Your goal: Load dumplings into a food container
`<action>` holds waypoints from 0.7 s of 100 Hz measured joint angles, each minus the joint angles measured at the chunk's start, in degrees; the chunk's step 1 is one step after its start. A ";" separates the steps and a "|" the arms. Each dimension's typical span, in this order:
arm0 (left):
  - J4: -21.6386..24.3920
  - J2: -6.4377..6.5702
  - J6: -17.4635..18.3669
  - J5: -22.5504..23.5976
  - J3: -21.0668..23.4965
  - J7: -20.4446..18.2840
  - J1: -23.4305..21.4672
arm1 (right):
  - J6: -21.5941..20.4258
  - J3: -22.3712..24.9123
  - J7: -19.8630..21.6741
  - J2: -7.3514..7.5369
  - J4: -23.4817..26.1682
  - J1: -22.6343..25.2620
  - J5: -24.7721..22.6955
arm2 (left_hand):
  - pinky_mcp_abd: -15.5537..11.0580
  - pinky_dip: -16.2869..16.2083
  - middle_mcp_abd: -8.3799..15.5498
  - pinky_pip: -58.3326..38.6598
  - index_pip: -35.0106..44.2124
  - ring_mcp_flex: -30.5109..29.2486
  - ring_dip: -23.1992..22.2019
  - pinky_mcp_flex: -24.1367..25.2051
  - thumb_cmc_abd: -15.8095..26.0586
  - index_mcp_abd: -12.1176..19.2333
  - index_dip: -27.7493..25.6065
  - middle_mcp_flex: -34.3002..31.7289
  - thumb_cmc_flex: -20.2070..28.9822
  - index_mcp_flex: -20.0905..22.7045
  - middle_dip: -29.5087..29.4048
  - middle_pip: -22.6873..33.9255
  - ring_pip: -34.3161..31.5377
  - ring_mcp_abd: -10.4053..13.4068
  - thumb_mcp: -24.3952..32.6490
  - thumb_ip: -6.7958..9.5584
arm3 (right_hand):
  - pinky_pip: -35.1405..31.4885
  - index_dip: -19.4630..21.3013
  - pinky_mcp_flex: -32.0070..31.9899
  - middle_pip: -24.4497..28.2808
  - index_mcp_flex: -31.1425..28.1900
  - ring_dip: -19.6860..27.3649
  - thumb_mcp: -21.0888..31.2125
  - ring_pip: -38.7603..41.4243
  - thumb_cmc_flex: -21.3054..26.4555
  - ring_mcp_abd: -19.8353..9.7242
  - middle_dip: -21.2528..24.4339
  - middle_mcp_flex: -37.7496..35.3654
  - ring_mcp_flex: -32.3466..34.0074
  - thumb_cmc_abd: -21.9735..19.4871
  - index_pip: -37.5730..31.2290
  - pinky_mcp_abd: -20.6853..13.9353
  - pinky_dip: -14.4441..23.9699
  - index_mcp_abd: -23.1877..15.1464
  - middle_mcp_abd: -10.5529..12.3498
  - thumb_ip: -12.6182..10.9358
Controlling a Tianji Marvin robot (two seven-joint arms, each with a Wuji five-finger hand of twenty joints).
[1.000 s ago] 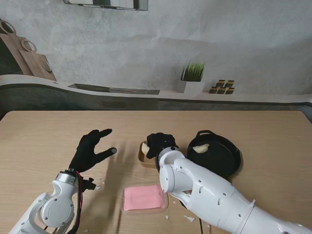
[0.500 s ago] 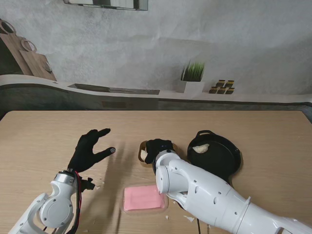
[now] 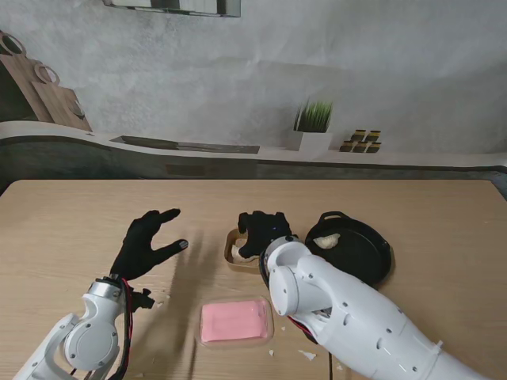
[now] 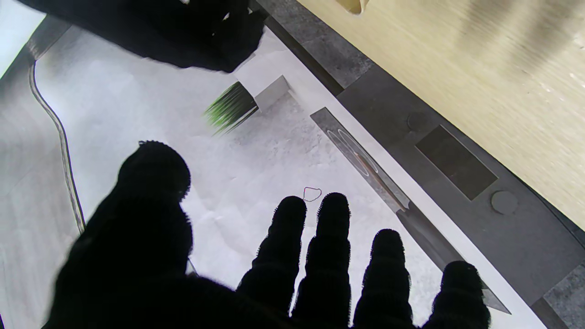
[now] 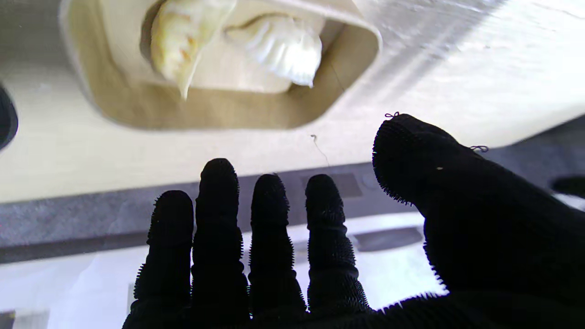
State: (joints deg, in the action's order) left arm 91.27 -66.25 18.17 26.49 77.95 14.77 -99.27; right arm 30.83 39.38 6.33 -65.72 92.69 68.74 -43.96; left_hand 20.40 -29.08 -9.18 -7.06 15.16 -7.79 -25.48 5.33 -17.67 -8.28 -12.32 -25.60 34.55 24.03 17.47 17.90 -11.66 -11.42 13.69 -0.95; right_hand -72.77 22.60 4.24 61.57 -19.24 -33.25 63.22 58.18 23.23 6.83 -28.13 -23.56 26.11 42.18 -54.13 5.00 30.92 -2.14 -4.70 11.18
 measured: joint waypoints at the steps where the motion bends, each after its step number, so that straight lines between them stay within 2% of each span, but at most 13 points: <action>1: 0.00 0.01 0.00 -0.02 -0.04 -0.04 0.02 | -0.69 0.75 0.31 0.16 0.53 0.54 -0.47 | 0.00 0.00 0.00 0.00 -0.01 0.00 0.00 -0.01 0.00 0.00 0.00 0.03 0.00 0.00 0.00 0.00 0.00 0.00 0.00 0.00 | 0.29 0.00 -0.09 -0.01 0.00 0.00 0.00 -0.07 0.00 -0.01 0.02 0.00 0.00 -0.03 0.01 -0.01 0.00 -0.23 0.04 0.00; 9: -0.02 0.11 -0.09 -0.46 -0.56 -0.58 0.18 | -6.90 7.86 1.77 1.35 4.67 5.56 -3.98 | 0.00 0.00 0.00 0.00 -0.03 0.00 0.00 -0.61 0.00 -0.01 0.00 1.34 0.00 0.00 0.00 0.00 0.00 0.00 0.00 0.00 | 2.62 0.00 -1.22 -0.72 0.01 0.23 -0.43 -1.64 0.00 -0.10 0.28 0.00 -0.70 -0.66 0.05 -0.05 0.00 -0.97 0.18 0.00; 18: -0.02 0.25 -0.32 -0.64 -1.29 -1.30 0.42 | -11.98 15.04 2.43 2.39 8.05 10.77 -6.13 | 0.00 0.00 -0.01 0.00 -0.06 0.00 0.00 -1.06 0.00 -0.01 0.00 2.34 0.00 0.00 0.00 0.00 0.00 0.00 0.00 0.00 | 3.71 0.00 -1.83 -2.44 0.01 1.15 -0.43 -3.73 0.00 -0.18 1.05 0.01 -2.02 -0.67 0.48 -0.05 0.01 -1.25 0.25 0.00; 22: -0.02 0.31 -0.40 -0.55 -1.54 -1.61 0.52 | -14.13 18.06 2.61 2.72 9.10 12.85 -6.65 | 0.00 0.00 -0.01 0.00 -0.06 0.00 0.00 -1.41 0.00 -0.01 0.00 2.38 0.00 0.00 0.00 0.00 0.00 0.00 0.00 0.00 | 3.86 0.00 -1.95 -3.22 0.01 2.03 -0.22 -5.29 0.05 -0.19 1.49 0.11 -2.60 -0.67 0.67 -0.05 0.01 -1.27 0.25 -0.08; 23: -0.02 0.32 -0.42 -0.52 -1.59 -1.66 0.54 | -14.67 18.71 2.63 2.79 9.28 13.28 -6.73 | 0.00 0.00 -0.01 0.00 -0.06 0.00 0.00 -1.43 0.00 -0.01 0.00 2.40 0.00 0.00 0.00 0.00 0.00 0.00 0.00 0.00 | 4.12 0.00 -1.97 -3.67 0.01 2.27 0.14 -5.86 0.07 -0.20 1.71 0.26 -2.63 -0.67 0.85 -0.05 0.01 -1.29 0.25 -1.11; 32: 0.02 0.45 -0.85 -0.44 -2.25 -2.08 0.75 | -20.84 24.95 2.99 3.35 10.26 17.00 -7.52 | 0.00 0.00 -0.01 0.00 -0.07 0.00 0.00 -1.67 0.00 -0.01 0.00 3.73 0.00 0.00 0.00 -0.27 0.00 0.00 0.00 0.00 | 5.97 0.00 -2.29 -5.64 0.01 4.19 0.35 -10.10 0.35 -0.68 2.50 0.65 -3.35 -0.63 1.85 -0.05 0.02 -2.17 0.82 -1.11; 45: 0.11 0.70 -2.00 -0.60 -3.82 -2.71 1.20 | -31.27 32.54 3.73 4.17 10.19 20.46 -8.54 | 0.00 -0.12 -0.01 0.00 -0.09 0.02 0.00 -2.17 0.00 -0.02 0.00 5.25 0.01 0.00 0.00 -0.46 0.00 0.00 0.00 0.00 | 8.10 -0.03 -2.62 -8.48 0.66 6.77 1.41 -15.47 1.74 -2.03 3.66 2.20 -5.65 -0.62 4.05 0.00 0.02 -2.81 1.52 -1.11; 56: 0.06 0.85 -2.87 -0.60 -5.15 -3.71 1.75 | -38.65 36.87 4.83 5.13 8.54 21.41 -9.76 | 0.00 -0.12 -0.01 -0.02 -0.10 0.04 0.00 -2.85 0.00 -0.03 0.00 5.63 0.01 -0.01 0.00 -0.46 0.00 0.00 0.00 0.00 | 10.40 -0.62 -2.62 -9.52 1.22 8.06 2.08 -17.81 2.48 -2.91 4.00 3.01 -6.27 -0.61 4.35 0.04 0.02 -4.34 2.95 -1.12; 70: -0.18 0.87 -4.77 -1.79 -6.47 -4.97 2.53 | -43.18 39.30 3.87 6.09 3.99 21.32 -11.46 | 0.17 -0.12 -0.01 -0.02 -0.11 0.05 0.00 -3.55 0.00 -0.03 0.00 6.34 0.01 -0.03 -0.50 -0.46 0.00 0.00 0.00 0.00 | 11.06 -0.65 -2.62 -10.11 1.23 8.63 3.02 -18.42 2.48 -3.49 4.12 3.17 -6.28 -0.61 4.86 0.04 0.02 -4.91 3.64 -1.12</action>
State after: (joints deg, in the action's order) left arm 91.09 -65.38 13.40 24.70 71.47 9.80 -96.74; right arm -12.35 78.67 10.20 -59.63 96.68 90.06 -55.42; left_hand 20.57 -29.21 -9.19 -7.08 15.06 -7.74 -25.48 1.78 -17.67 -8.31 -12.32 -19.26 34.56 24.00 16.98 17.45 -11.67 -11.42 13.69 -0.95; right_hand -61.71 21.95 1.62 51.46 -18.01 -24.62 66.24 39.77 25.71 3.34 -24.01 -20.39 19.83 41.58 -49.27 5.04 30.94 -7.05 -1.06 10.06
